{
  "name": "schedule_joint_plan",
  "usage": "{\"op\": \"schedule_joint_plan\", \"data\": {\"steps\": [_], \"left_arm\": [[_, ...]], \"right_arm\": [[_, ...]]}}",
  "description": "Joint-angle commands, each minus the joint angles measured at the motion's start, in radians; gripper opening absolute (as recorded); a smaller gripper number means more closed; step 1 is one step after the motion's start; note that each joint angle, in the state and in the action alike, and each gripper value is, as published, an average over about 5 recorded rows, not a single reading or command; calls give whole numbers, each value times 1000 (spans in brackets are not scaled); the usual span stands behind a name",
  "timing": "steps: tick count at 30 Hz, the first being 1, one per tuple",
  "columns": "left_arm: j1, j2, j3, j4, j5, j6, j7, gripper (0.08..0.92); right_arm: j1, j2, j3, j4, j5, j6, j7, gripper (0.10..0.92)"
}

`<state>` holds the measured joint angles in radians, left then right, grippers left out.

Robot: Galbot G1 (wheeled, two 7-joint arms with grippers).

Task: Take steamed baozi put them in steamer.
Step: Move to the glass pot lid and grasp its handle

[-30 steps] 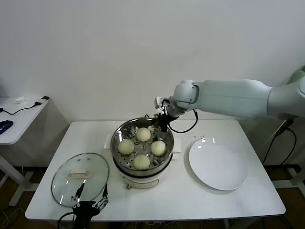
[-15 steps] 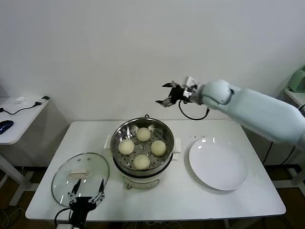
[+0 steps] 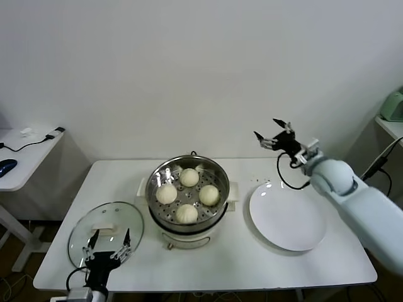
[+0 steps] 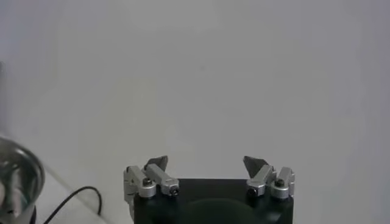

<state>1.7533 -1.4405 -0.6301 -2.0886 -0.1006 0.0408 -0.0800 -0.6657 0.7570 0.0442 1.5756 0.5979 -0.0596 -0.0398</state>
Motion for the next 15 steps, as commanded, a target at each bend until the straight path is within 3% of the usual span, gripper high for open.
{"op": "schedule_joint_plan", "data": {"steps": [1, 9, 15], "left_arm": [[-11, 5, -4, 7, 9, -22, -16, 823], [-15, 7, -4, 23, 120, -75, -67, 823], [-14, 44, -12, 54, 300, -110, -155, 823]], "right_arm": [[-704, 277, 569, 94, -171, 256, 39, 823], [-849, 469, 572, 158, -216, 271, 68, 823], [-921, 536, 530, 179, -282, 246, 57, 823]]}}
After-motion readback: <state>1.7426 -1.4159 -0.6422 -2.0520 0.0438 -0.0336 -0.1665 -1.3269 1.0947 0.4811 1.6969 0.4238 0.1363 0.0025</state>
